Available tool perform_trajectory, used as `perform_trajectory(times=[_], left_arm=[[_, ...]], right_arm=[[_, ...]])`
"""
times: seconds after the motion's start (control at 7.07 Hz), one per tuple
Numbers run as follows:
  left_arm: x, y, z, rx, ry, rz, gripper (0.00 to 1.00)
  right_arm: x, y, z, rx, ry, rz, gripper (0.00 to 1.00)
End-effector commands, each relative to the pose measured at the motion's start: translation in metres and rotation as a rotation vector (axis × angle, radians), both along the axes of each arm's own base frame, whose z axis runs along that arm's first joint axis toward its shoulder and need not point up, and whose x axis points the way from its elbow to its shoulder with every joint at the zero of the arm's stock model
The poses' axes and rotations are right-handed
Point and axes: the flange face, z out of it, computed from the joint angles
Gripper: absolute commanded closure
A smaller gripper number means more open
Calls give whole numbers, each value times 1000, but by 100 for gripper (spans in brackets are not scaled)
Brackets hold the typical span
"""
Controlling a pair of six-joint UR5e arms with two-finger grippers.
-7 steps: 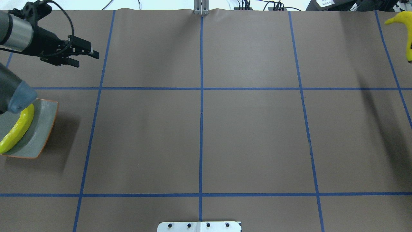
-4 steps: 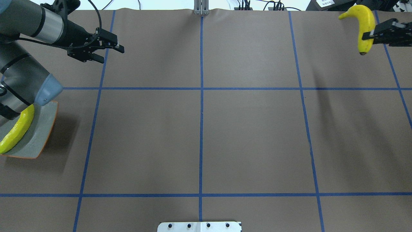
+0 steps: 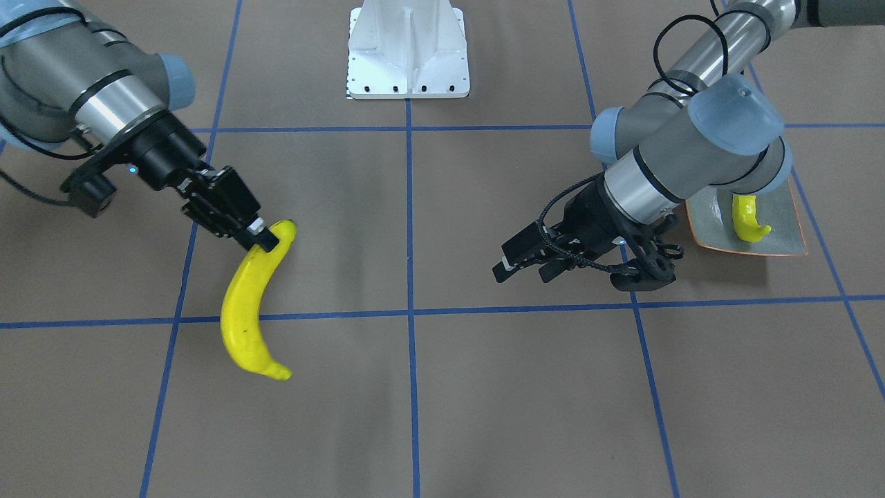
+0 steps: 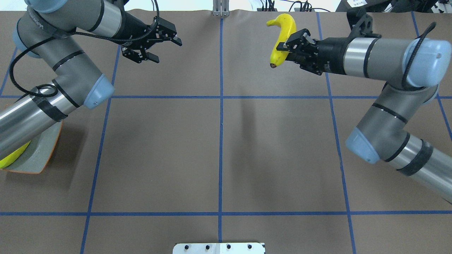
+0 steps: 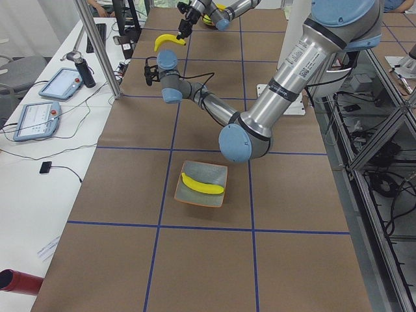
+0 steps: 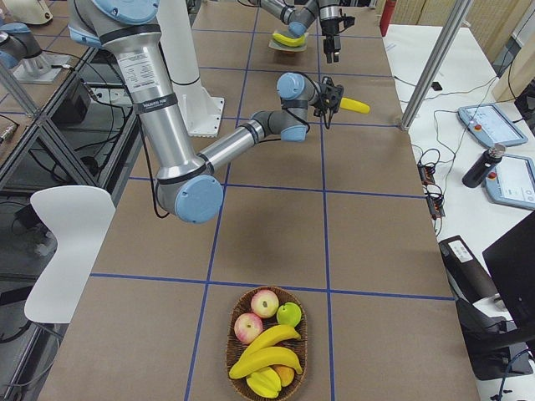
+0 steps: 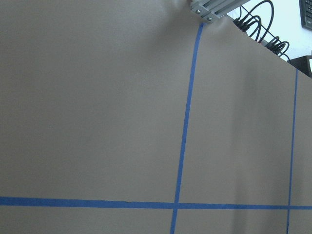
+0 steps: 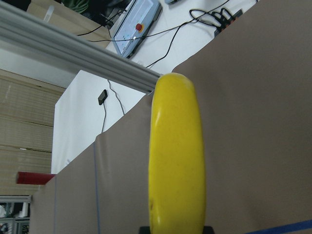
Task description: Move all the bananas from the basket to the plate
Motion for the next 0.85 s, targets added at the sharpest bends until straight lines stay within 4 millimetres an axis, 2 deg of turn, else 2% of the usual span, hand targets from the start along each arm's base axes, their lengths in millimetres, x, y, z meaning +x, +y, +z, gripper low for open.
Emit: perform_trajectory(times=[0.0, 0.42, 0.71], left_arm=[[5, -3, -32, -46, 46, -9, 1], [-2, 7, -48, -98, 166, -21, 1], [-3, 21, -60, -173, 281, -6, 1]], right_arm=[[-45, 52, -31, -47, -272, 29, 100], [-74, 85, -58, -95, -448, 36, 100], [-86, 99, -70, -120, -519, 53, 100]])
